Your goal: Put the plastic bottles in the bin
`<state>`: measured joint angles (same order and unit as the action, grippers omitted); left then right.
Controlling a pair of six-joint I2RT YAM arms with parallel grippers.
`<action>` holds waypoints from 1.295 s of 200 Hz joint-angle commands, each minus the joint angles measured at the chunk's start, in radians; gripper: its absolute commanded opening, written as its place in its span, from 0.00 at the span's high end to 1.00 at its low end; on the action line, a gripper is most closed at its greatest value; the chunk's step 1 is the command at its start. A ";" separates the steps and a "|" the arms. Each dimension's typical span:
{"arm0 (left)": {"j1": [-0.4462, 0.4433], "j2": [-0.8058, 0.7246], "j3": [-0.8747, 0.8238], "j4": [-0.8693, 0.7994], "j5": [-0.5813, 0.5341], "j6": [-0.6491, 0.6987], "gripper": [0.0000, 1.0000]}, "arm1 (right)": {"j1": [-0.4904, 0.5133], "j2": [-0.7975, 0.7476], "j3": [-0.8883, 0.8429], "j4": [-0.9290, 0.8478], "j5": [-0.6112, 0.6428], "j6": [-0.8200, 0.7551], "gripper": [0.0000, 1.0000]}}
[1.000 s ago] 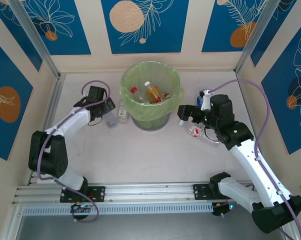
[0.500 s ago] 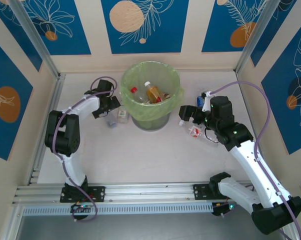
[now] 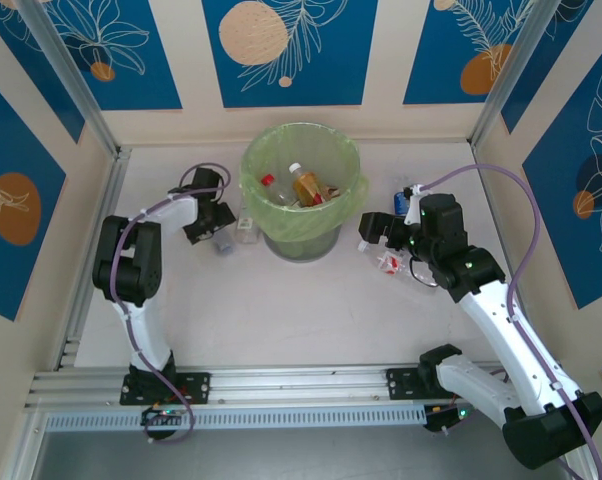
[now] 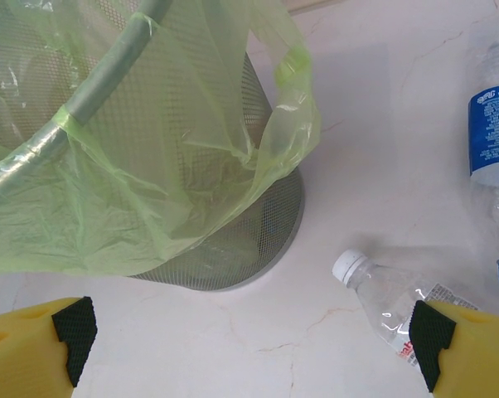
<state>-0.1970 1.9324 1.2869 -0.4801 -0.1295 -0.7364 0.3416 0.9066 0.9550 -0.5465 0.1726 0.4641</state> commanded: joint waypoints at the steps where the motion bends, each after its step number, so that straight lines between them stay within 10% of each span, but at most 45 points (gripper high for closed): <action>1: 0.015 -0.025 -0.025 0.023 0.030 0.039 0.20 | -0.007 -0.006 -0.004 -0.003 0.008 0.010 0.01; 130: 0.016 -0.029 -0.002 -0.034 0.021 0.199 0.49 | -0.009 0.031 -0.003 -0.003 0.002 0.021 0.01; 259: 0.016 -0.149 0.005 -0.066 0.056 0.241 0.57 | -0.011 0.055 -0.009 -0.009 0.015 0.021 0.00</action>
<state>-0.1890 1.8400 1.2709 -0.5152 -0.0971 -0.5133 0.3332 0.9600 0.9550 -0.5465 0.1734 0.4717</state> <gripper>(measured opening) 0.462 0.997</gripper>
